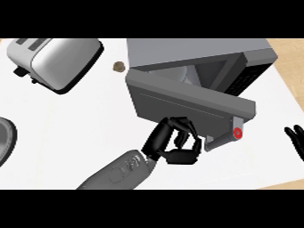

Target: Pick up the milk, place it into the microwave and close the microwave

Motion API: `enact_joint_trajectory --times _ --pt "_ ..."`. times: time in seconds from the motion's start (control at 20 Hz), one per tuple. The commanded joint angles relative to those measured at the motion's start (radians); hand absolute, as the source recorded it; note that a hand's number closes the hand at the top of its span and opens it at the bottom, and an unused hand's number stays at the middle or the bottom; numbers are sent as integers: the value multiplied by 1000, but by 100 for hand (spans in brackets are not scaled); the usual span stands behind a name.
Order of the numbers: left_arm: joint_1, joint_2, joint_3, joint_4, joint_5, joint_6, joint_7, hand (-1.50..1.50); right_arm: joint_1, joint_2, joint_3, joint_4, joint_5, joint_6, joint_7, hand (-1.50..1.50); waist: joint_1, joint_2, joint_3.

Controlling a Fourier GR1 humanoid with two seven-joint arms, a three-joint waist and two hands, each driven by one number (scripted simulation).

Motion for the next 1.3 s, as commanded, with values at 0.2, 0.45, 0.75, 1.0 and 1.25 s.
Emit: enact_joint_trajectory --times 0.2,0.45,0.75,1.0,1.25 --pt "-112 -5 45 6 163 181 -14 150 -57 -73 -44 -52 -43 14 64 -150 -39 11 0" --pt "-202 -5 60 46 231 241 6 -150 -92 -76 -56 -54 -78 10 73 -150 -73 22 2" --pt "-230 -5 82 87 307 306 25 -150 -210 -212 -203 -113 94 -70 54 150 -95 27 -2" --pt "-249 -5 104 77 362 347 -14 -150 -245 -252 -230 -96 124 -75 44 150 -97 39 1" --pt "-263 -5 107 75 416 363 -41 -150 -272 -268 -228 -88 149 -83 49 150 -92 44 3"
